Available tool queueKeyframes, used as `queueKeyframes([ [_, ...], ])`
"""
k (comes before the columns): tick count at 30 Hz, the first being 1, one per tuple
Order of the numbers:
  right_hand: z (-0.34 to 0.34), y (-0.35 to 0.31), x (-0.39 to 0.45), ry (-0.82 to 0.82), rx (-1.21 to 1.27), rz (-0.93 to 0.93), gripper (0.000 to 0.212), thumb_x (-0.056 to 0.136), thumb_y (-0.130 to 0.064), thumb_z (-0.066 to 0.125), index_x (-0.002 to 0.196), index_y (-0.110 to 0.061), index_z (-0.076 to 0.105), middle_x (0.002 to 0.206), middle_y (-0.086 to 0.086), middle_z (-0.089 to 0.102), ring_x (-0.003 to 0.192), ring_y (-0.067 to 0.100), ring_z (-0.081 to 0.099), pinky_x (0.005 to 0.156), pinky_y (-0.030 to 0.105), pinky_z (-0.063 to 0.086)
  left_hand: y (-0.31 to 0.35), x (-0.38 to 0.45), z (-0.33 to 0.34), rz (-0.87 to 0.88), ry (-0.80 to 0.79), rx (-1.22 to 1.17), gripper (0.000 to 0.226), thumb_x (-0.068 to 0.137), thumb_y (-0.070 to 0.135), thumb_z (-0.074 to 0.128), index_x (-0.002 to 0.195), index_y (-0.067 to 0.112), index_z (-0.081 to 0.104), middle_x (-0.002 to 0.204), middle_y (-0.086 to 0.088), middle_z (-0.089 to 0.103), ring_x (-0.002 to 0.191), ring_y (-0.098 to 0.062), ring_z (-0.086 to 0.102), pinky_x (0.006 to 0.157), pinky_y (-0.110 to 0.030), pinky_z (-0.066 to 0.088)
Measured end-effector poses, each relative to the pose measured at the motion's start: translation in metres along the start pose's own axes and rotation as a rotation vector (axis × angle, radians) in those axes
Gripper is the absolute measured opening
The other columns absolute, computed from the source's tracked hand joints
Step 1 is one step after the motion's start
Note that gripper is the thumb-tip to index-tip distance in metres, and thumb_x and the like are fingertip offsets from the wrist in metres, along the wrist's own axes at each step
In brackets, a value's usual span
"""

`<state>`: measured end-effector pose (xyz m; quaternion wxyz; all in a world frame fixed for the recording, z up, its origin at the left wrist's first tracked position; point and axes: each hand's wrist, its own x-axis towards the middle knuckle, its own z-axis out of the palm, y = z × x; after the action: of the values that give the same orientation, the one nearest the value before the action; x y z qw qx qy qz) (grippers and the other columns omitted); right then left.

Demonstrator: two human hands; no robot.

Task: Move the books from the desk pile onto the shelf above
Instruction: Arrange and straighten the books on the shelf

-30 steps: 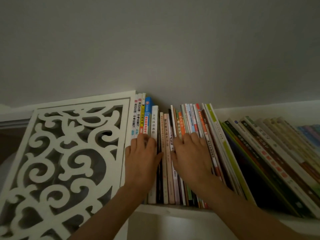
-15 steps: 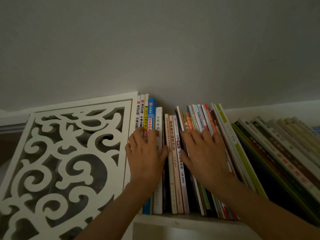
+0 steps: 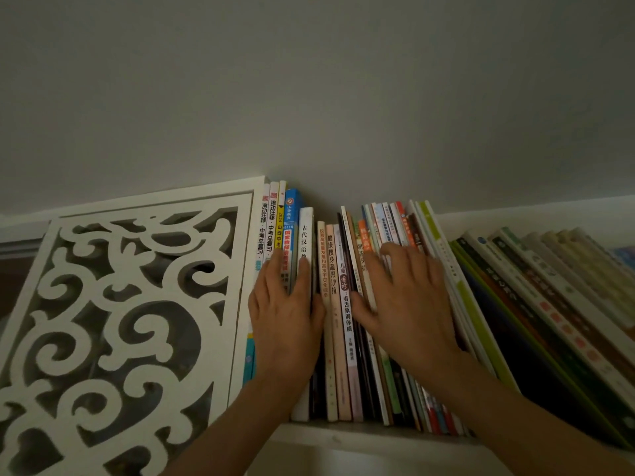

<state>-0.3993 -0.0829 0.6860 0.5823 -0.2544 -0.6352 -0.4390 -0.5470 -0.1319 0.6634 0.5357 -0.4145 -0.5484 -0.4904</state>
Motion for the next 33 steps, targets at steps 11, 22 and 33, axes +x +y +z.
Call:
queueKeyframes([
  [11, -0.025, 0.070, 0.073, -0.360, 0.541, 0.141, 0.056, 0.093, -0.021, 0.050, 0.146, -0.019, 0.030, 0.140, 0.008, 0.042, 0.123, 0.022, 0.046, 0.102, 0.037, 0.039, 0.041, 0.012, -0.011, 0.009, 0.005, -0.264, 0.034, 0.086, 0.028, 0.054, 0.116, 0.014, 0.059, 0.136, -0.011, 0.044, 0.130, -0.026, 0.037, 0.106, -0.034, 0.019],
  [22, -0.027, 0.075, 0.085, -0.366, 0.626, 0.104, 0.031, 0.093, -0.016, 0.049, 0.123, -0.018, 0.055, 0.107, 0.002, 0.051, 0.097, 0.018, 0.052, 0.079, 0.027, 0.038, 0.049, 0.006, -0.019, -0.145, -0.048, -0.312, 0.024, 0.089, 0.014, 0.056, 0.112, 0.016, 0.054, 0.115, -0.001, 0.048, 0.103, -0.009, 0.043, 0.087, -0.019, 0.034],
  [33, -0.019, 0.055, 0.076, -0.284, 0.225, 0.089, 0.084, 0.070, -0.071, 0.060, 0.129, -0.017, 0.036, 0.125, 0.007, 0.044, 0.115, 0.025, 0.043, 0.104, 0.042, 0.032, 0.015, 0.043, -0.024, 0.031, -0.120, -0.022, 0.049, 0.095, 0.037, 0.042, 0.141, 0.021, 0.036, 0.148, -0.007, 0.026, 0.138, -0.023, 0.019, 0.111, -0.038, 0.017],
])
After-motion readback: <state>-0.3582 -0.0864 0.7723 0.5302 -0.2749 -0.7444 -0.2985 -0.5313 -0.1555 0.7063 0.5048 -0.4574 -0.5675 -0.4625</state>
